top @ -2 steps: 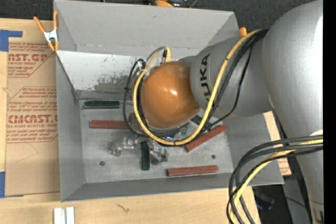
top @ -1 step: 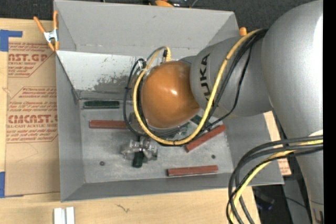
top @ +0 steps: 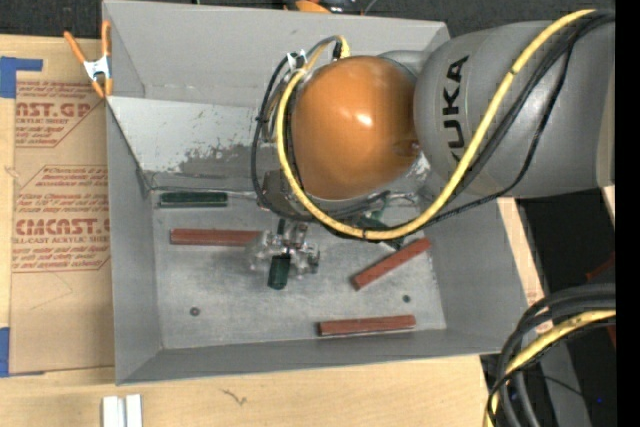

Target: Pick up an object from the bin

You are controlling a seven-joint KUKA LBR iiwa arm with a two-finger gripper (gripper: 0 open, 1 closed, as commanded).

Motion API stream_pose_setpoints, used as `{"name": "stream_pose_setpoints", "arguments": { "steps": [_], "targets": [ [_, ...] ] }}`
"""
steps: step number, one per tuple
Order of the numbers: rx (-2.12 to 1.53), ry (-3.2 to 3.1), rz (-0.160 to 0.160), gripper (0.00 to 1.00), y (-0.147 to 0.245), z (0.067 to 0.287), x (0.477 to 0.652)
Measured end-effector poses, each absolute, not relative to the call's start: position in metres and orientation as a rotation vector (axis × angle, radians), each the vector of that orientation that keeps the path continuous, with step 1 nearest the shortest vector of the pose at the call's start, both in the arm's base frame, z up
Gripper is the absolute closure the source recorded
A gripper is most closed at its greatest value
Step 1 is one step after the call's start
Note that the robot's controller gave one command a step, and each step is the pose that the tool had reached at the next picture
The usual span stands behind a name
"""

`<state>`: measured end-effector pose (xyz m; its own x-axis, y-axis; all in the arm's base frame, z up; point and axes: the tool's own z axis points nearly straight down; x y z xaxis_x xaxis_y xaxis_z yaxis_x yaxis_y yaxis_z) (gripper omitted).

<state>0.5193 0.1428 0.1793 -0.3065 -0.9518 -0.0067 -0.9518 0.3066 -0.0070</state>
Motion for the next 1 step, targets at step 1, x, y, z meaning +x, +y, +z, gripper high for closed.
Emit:
{"name": "stream_pose_setpoints", "arguments": {
  "steps": [1],
  "targets": [
    [-1.846, 2.537, 0.001, 1.00, 0.1445, 0.1916, 0.5198]
  ]
}}
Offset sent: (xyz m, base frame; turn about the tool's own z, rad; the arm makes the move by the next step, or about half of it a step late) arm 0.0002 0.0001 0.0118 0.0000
